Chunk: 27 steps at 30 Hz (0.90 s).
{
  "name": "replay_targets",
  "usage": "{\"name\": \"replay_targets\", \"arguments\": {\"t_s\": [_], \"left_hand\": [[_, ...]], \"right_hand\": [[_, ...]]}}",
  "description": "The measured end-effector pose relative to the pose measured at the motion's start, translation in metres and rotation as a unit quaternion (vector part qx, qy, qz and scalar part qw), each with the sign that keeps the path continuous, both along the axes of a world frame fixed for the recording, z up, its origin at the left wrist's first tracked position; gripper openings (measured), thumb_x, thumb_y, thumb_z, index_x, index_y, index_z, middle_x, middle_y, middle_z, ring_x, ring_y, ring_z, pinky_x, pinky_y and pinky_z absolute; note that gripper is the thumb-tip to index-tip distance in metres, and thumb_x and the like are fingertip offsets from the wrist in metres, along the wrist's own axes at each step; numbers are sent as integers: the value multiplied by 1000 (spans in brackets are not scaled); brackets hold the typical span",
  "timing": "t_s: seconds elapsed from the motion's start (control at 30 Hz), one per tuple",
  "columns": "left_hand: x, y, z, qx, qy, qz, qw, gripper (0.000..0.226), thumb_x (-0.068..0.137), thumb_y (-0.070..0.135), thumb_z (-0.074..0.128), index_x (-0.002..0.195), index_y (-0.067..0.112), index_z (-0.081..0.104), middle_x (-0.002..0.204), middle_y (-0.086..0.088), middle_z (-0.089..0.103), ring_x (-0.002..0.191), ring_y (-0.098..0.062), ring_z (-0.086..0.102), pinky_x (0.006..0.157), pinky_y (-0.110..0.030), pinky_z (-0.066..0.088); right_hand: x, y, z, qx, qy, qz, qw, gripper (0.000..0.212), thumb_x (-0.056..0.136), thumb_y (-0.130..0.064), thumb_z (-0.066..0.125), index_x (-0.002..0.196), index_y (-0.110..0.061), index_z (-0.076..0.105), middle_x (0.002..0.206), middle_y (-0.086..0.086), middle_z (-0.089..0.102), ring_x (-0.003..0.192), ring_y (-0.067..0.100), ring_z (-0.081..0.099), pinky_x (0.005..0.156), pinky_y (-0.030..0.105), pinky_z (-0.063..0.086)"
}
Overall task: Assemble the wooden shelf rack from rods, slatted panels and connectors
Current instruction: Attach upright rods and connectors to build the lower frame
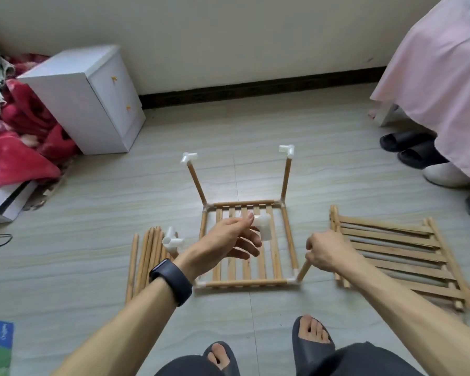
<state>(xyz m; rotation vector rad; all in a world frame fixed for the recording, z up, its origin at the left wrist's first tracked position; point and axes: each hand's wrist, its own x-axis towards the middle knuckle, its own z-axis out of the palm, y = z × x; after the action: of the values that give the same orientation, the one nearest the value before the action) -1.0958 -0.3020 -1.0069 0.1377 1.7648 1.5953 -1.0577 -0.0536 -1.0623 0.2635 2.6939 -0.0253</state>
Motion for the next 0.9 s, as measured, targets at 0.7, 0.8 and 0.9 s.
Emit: {"name": "replay_targets", "arguments": {"t_s": [0.7, 0.8, 0.9], "left_hand": [[18, 26, 2, -53, 170, 23, 984, 42, 99, 56, 47, 105, 20, 68, 79, 9, 72, 68, -9, 66, 65, -25, 53], [14, 29, 3, -75, 183, 13, 980, 52, 95, 66, 45, 98, 20, 70, 69, 10, 66, 63, -6, 61, 62, -23, 49], [10, 35, 2, -92, 203, -7, 975, 57, 94, 71, 43, 86, 21, 70, 61, 11, 59, 55, -4, 55, 57, -20, 46]], "right_hand": [[33, -29, 51, -650, 189, -117, 727, 51, 90, -39, 75, 137, -41, 55, 115, -1, 74, 89, 20, 77, 74, 27, 58], [36, -33, 48, -591, 234, -56, 770, 44, 91, -40, 73, 132, -45, 57, 105, 0, 75, 82, 15, 76, 74, 25, 60], [36, -33, 46, -538, 242, -23, 807, 53, 89, -44, 75, 138, -39, 55, 101, -3, 75, 78, 10, 76, 74, 24, 60]]}}
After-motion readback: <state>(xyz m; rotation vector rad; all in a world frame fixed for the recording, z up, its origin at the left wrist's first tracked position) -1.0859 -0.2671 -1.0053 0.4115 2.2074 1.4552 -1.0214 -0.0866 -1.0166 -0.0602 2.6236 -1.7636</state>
